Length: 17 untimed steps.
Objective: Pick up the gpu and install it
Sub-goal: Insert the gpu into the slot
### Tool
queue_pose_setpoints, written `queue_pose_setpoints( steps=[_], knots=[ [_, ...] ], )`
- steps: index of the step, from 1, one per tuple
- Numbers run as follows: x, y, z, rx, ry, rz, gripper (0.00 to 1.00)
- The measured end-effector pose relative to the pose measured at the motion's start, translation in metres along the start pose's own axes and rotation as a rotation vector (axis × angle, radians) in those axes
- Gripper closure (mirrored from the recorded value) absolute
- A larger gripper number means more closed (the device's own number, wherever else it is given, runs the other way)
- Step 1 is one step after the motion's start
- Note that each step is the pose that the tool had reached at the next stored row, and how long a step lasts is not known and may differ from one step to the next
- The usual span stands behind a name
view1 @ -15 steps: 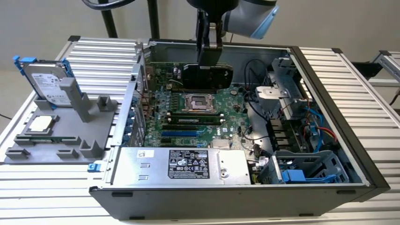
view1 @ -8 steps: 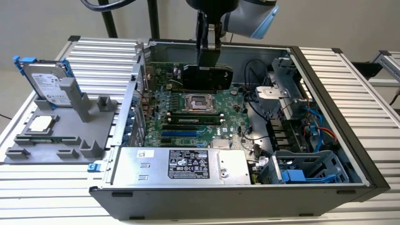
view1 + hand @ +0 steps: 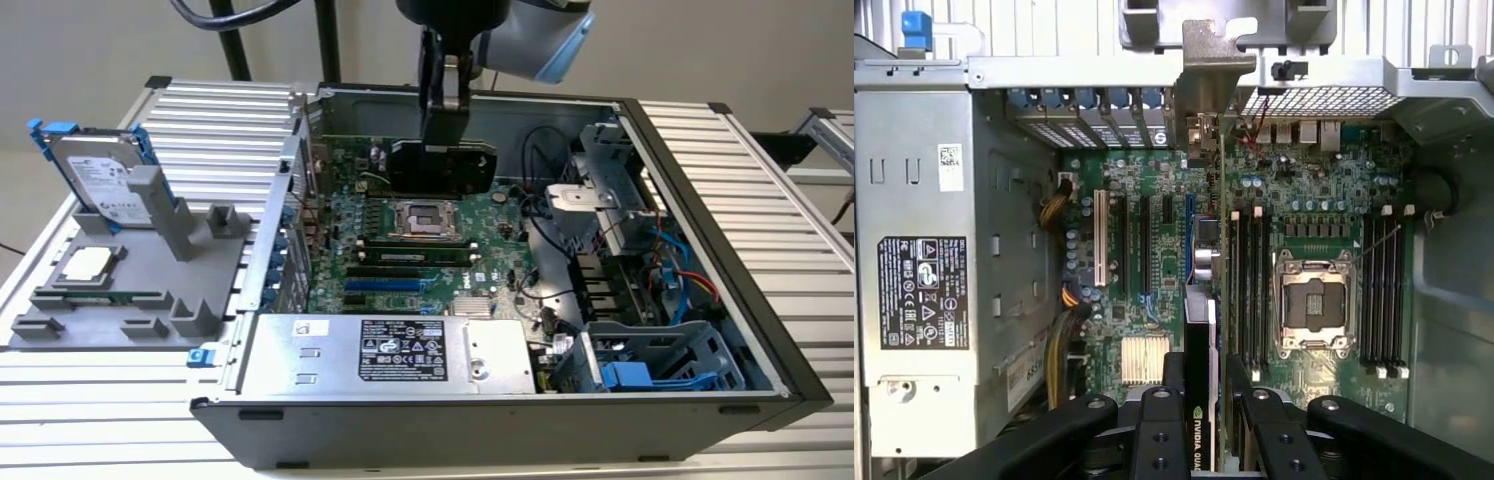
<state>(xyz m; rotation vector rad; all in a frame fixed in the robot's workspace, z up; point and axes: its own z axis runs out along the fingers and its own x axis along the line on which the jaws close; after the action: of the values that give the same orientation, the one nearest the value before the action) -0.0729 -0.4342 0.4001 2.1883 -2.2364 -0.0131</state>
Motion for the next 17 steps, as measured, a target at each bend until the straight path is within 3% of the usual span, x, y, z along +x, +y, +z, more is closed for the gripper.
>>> queue_pose_setpoints(
  steps=[17],
  knots=[
    [0.0,-0.0012,0.0068,0.0,0.0001,0.0,1.0]
  ],
)
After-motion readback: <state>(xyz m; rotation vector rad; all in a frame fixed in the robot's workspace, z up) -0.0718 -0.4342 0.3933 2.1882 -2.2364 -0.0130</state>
